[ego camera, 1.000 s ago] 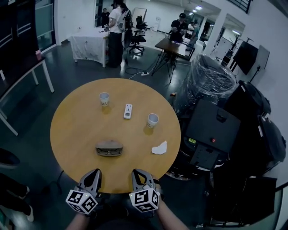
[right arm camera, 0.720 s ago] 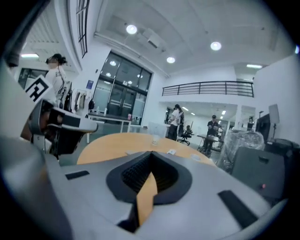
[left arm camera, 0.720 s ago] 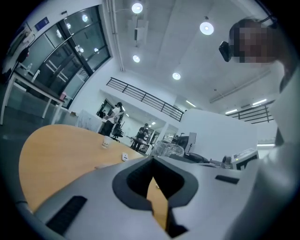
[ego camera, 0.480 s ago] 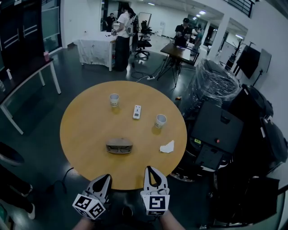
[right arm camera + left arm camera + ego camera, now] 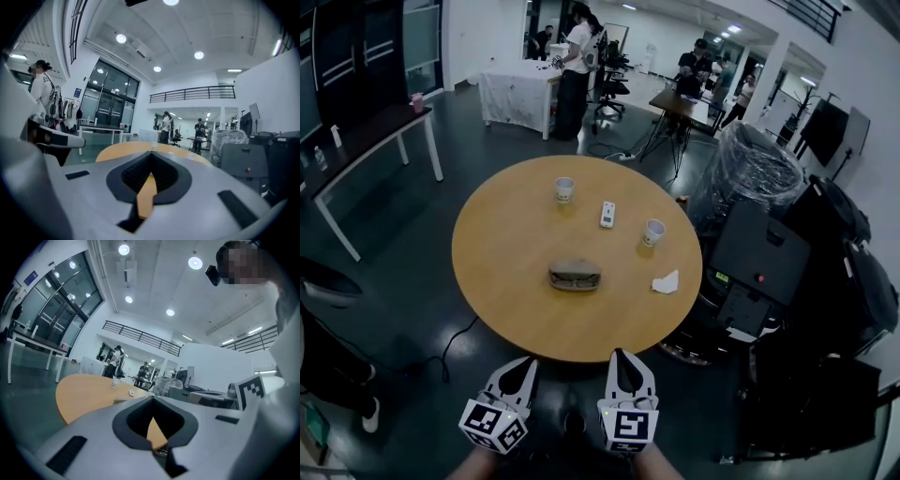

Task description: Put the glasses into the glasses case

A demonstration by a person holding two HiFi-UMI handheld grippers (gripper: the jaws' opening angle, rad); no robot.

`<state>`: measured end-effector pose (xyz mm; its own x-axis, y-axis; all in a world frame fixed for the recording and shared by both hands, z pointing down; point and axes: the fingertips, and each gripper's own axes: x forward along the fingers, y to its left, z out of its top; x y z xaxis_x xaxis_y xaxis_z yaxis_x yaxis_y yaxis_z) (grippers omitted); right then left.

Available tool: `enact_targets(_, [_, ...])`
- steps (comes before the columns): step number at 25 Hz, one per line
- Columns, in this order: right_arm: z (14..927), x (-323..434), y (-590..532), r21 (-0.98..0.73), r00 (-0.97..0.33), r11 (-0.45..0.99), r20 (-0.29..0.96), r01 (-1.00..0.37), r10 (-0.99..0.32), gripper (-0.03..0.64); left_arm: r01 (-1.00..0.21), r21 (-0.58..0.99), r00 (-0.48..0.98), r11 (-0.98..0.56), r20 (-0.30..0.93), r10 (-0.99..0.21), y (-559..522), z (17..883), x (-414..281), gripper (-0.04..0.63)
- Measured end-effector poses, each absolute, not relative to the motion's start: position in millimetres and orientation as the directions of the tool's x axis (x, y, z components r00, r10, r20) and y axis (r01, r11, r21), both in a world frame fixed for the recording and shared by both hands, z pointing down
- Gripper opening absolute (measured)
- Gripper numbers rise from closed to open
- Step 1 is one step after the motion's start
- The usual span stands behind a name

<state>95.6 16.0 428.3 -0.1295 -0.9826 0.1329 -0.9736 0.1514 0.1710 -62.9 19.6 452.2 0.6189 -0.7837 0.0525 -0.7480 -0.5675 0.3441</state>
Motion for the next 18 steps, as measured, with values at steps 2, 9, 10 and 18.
enact_targets(2, [429,88,31,0.178,-0.129,0.153,0.138,-0.972,-0.982,-0.013,-0.745,0.35,0.619,-0.568,0.046,-0.784,33,451,-71,0.005])
enact_targets(9, [434,71,75,0.139,-0.129,0.151,0.159,-0.979,-0.979,-0.014,-0.753,0.334,0.617,-0.567,0.057,-0.785,75,452,-91,0.005])
enact_targets(10, [435,69,81,0.138,-0.124,0.147,0.163,-0.979,-0.979,-0.014,-0.752,0.331,0.619,-0.57,0.059,-0.783,80,453,-93,0.005])
enact_targets(18, [441,60,120,0.165,-0.1,0.133,0.191,-0.977,-0.976,-0.014,-0.733,0.318,0.648,-0.601,0.059,-0.76,110,452,-98,0.005])
